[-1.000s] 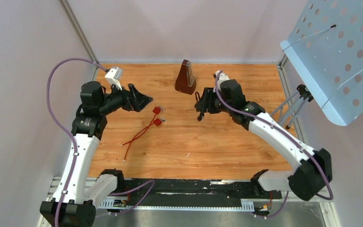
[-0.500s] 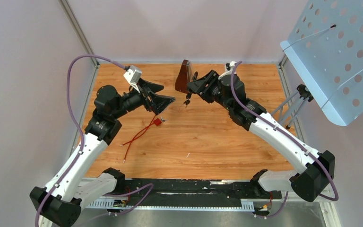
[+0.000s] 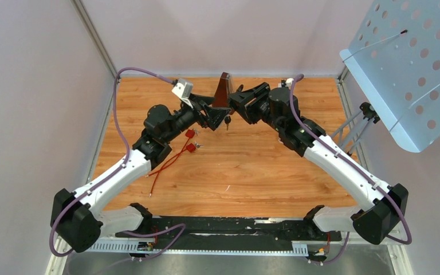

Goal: Lock with the key
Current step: Pick up the lock from the center of the board.

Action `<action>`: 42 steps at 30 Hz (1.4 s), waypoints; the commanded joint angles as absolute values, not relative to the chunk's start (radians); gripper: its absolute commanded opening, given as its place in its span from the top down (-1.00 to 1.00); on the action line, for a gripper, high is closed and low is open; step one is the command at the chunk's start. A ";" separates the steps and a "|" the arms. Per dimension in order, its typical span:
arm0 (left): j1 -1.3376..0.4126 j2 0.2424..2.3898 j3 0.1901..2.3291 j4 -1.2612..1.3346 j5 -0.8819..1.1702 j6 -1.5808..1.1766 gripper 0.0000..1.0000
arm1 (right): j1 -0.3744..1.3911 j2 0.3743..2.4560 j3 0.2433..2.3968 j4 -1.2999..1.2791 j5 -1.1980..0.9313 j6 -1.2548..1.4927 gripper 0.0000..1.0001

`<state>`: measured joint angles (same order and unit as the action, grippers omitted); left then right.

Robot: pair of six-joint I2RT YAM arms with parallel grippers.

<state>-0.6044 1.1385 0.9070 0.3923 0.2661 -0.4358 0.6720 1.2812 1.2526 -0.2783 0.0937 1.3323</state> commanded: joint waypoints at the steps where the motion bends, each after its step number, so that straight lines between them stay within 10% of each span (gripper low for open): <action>1: -0.643 1.177 0.918 0.574 0.234 -0.468 -0.89 | 0.678 1.233 1.287 -0.226 0.098 1.429 0.21; 16: -0.694 1.267 0.909 0.664 0.092 -0.556 -0.37 | 0.678 1.244 1.286 -0.227 0.059 1.516 0.20; 32: -0.707 1.337 0.917 0.700 0.110 -0.585 -0.25 | 0.669 1.274 1.289 -0.228 0.017 1.611 0.16; 39: -0.709 1.344 0.911 0.718 0.095 -0.609 0.34 | 0.663 1.281 1.267 -0.245 -0.063 1.645 0.14; 42: -0.710 1.339 0.911 0.720 0.087 -0.608 0.89 | 0.660 1.284 1.265 -0.250 -0.078 1.626 -0.25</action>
<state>-0.7067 1.3430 0.8948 0.6682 0.1196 -0.6075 0.6586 1.2964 1.2514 -0.3016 -0.0025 1.5982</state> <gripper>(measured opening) 0.314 0.496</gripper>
